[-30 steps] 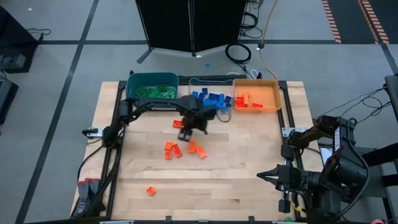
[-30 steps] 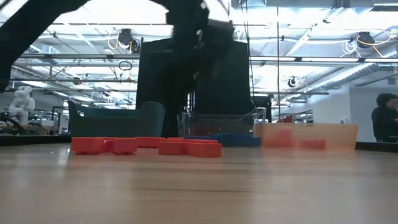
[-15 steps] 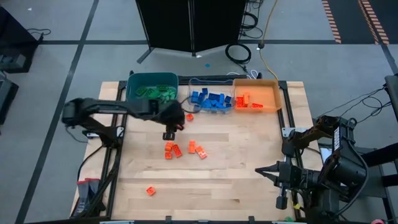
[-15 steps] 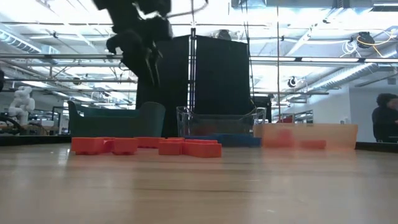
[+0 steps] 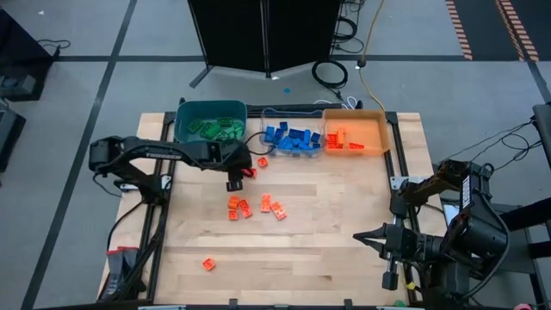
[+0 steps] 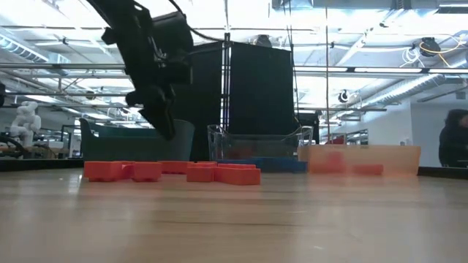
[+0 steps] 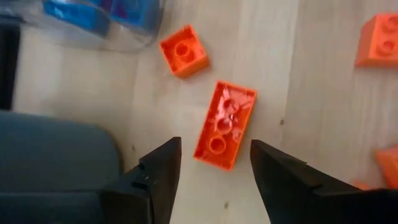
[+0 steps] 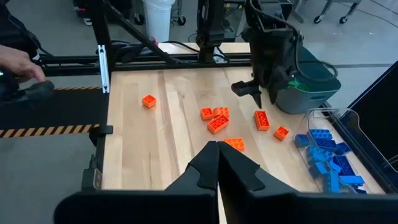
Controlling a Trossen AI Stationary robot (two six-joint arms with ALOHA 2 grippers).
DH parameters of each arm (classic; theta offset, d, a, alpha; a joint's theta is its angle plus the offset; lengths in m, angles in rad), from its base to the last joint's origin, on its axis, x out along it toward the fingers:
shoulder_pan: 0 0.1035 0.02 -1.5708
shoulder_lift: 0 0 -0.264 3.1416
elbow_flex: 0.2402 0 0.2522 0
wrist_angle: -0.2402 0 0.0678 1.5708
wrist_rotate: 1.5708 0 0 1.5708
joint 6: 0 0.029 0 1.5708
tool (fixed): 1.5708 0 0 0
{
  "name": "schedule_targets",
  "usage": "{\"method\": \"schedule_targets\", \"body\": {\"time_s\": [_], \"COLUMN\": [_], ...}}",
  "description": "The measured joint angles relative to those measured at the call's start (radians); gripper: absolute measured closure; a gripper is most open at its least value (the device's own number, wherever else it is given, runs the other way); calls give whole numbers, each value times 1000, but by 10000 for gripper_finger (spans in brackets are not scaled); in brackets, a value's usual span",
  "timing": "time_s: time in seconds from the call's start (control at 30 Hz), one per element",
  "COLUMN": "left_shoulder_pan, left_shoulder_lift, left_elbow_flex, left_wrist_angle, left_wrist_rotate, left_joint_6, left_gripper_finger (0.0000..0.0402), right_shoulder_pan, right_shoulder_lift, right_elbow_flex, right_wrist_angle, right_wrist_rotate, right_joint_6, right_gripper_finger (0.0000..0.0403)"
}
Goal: Sort blocks
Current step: Put the orange game piece into the orange transparent bin
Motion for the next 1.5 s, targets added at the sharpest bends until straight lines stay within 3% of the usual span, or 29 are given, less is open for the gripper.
{"method": "schedule_targets", "body": {"time_s": [0.4,0.6,0.8,1.07,1.33,1.5], "left_shoulder_pan": [7,10,10,10,3,13], "left_shoulder_lift": [26,94,125,125,113,126], "left_elbow_flex": [0,0,0,2,5,5], "left_wrist_angle": [63,93,96,91,72,77], "left_wrist_rotate": [-23,-57,-75,-66,121,92], "left_joint_6": [7,-7,-153,-156,65,139], "left_gripper_finger": [129,125,125,125,125,125], "right_shoulder_pan": [0,0,0,0,0,0], "right_shoulder_lift": [0,0,0,0,0,0], "right_elbow_flex": [0,0,0,0,0,0], "right_wrist_angle": [0,0,0,0,0,0], "right_wrist_rotate": [0,0,0,0,0,0], "right_joint_6": [3,5,5,-19,-32,-32], "right_gripper_finger": [403,403,403,403,403,403]}}
